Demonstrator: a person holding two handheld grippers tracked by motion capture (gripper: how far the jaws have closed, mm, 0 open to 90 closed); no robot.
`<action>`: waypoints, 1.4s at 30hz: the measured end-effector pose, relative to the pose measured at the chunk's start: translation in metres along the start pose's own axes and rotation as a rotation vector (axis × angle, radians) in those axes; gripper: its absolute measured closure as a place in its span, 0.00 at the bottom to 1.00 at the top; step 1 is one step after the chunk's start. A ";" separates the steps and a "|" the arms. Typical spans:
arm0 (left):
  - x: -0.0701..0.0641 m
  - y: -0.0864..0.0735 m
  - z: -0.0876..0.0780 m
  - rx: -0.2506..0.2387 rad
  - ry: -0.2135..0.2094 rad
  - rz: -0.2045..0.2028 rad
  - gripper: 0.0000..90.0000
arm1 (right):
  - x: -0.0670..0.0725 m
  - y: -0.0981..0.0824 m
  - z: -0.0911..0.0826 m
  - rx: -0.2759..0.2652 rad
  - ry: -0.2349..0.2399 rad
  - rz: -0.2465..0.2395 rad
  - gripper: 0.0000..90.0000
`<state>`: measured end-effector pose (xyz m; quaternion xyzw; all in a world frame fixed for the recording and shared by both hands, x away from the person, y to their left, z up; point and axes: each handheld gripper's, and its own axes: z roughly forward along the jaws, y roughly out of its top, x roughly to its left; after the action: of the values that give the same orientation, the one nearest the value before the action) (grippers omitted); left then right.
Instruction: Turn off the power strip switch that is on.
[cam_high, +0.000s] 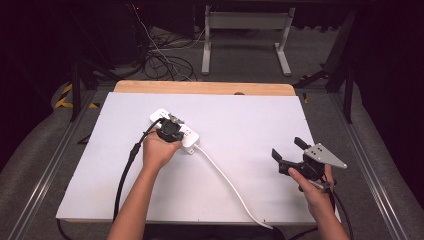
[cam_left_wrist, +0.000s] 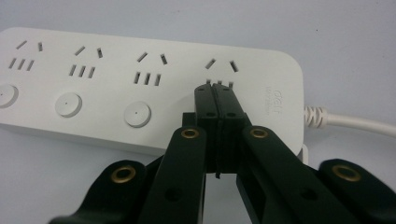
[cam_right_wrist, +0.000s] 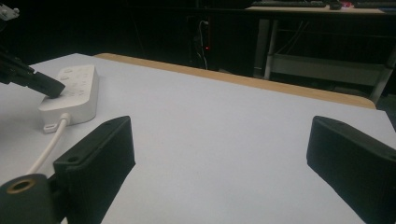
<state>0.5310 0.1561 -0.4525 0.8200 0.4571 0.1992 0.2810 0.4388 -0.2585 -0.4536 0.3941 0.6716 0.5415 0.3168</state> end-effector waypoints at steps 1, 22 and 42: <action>0.000 0.000 0.000 0.000 -0.001 -0.001 1.00 | -0.001 0.000 0.000 0.001 0.000 -0.005 0.09; 0.012 -0.004 -0.001 -0.054 -0.071 -0.054 1.00 | -0.002 -0.001 0.001 0.005 -0.007 0.003 0.09; 0.019 -0.021 -0.015 -0.210 -0.058 -0.093 1.00 | -0.002 -0.002 0.001 0.005 -0.011 0.009 0.09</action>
<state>0.5184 0.1854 -0.4539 0.7693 0.4629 0.2090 0.3875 0.4400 -0.2600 -0.4555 0.4007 0.6695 0.5391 0.3171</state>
